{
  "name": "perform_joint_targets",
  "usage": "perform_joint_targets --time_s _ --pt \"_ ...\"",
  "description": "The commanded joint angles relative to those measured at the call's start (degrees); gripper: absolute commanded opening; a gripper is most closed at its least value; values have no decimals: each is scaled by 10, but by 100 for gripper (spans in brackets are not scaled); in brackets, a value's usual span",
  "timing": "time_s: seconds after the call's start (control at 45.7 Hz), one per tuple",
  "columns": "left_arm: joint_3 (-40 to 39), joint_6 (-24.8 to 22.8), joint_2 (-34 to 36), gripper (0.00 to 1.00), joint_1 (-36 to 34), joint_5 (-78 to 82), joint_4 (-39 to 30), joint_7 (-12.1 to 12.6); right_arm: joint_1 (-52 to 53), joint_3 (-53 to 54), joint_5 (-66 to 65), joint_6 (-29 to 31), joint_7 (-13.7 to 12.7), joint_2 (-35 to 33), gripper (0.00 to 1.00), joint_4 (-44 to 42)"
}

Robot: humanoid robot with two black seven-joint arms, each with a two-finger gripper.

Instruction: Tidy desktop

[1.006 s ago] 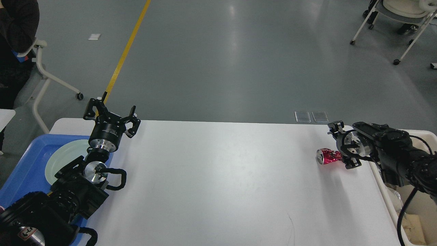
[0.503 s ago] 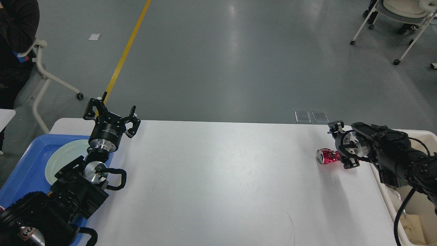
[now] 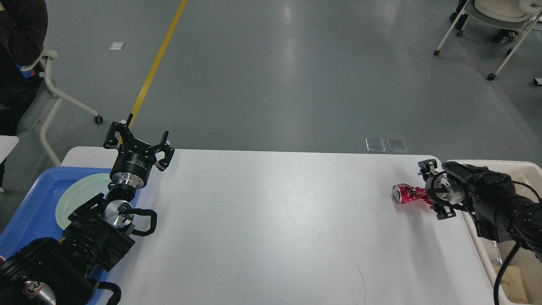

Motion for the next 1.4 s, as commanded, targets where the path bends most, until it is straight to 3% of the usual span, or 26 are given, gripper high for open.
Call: perform_joint_targets --time_s 0.0,0.087,0.175,0.284,0.481,0.634,0.766,1.094,1.378 --pt "0 0 0 97 0 0 0 0 -12 26 -1 -5 3 3 100 -1" --pt "0 0 -1 97 0 0 0 0 -24 48 -1 -22 6 8 100 -18" --pt "0 0 -1 97 0 0 0 0 -35 65 -1 -36 12 36 94 -47" --pt "0 0 0 97 0 0 0 0 -47 70 -1 -40 34 52 83 -61" --pt "0 0 -1 97 0 0 0 0 -47 70 -2 -67 70 69 78 -61" --pt "0 0 -1 97 0 0 0 0 -47 63 -4 -82 73 85 63 -61" --pt "0 1 -1 97 0 0 0 0 -47 60 -8 -85 74 92 62 -62" --pt "0 0 -1 97 0 0 0 0 -48 60 -9 -85 74 97 31 -72" --pt "0 1 -1 97 0 0 0 0 -48 59 -10 -85 74 96 25 -72"
